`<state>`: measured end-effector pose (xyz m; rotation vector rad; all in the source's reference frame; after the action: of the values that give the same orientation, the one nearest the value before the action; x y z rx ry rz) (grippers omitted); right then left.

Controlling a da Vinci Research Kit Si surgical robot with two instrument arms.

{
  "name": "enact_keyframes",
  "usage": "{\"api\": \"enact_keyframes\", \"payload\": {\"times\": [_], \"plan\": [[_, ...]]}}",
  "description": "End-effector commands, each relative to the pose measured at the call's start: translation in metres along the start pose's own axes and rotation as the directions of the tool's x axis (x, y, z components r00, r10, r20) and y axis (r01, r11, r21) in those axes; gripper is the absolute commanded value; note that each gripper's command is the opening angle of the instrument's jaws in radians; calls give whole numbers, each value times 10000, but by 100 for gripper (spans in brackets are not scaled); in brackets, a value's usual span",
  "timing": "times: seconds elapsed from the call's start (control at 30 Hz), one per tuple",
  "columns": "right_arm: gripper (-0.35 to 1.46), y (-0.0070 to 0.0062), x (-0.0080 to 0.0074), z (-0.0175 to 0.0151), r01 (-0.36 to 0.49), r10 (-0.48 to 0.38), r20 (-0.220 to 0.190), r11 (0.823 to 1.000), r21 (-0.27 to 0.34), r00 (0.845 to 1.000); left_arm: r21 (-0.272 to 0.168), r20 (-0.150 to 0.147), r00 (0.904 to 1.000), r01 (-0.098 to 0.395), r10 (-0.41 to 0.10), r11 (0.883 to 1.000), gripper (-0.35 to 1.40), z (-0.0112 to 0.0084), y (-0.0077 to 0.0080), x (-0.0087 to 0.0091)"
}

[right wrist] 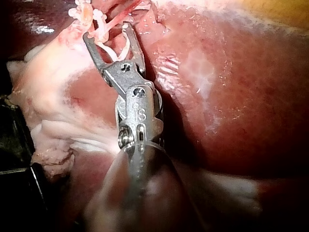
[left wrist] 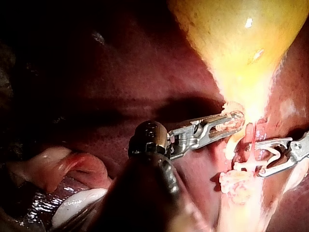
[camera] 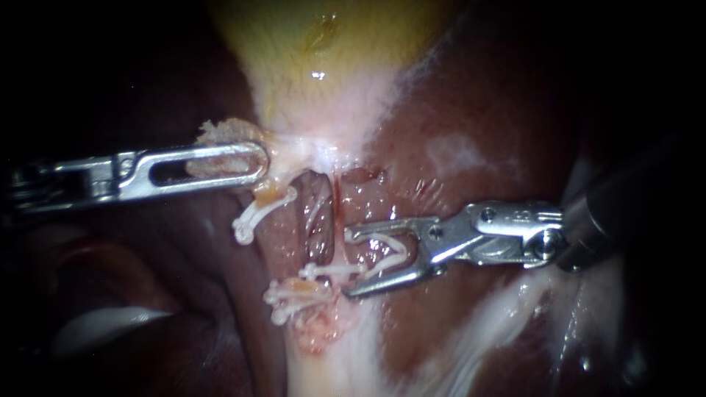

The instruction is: Clipping second clip right tube

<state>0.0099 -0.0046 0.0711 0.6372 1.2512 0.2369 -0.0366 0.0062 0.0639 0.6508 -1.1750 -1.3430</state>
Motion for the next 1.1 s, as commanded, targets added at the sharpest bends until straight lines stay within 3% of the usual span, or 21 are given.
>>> {"api": "enact_keyframes", "payload": {"times": [0.03,0.23,0.37,0.63,1.1], "plan": [[50,1,0,0,-4,4,2,10000,4,10000,2,1,10000,1,-1,10000,-35,0,0,0],[50,2,1,0,45,-45,-28,10000,-5,10000,2,2,10000,1,-1,10000,-35,0,0,0],[50,3,1,1,-551,551,-140,9985,-31,9984,2,1,10000,1,-1,10000,-35,0,0,0],[50,7,3,8,-1861,1866,-442,9824,170,9814,2,1,10000,2,-2,10000,-35,0,0,0],[50,10,2,31,-2561,2594,-754,9653,505,9628,0,4,10000,-1,1,10000,-35,0,0,0]]}}
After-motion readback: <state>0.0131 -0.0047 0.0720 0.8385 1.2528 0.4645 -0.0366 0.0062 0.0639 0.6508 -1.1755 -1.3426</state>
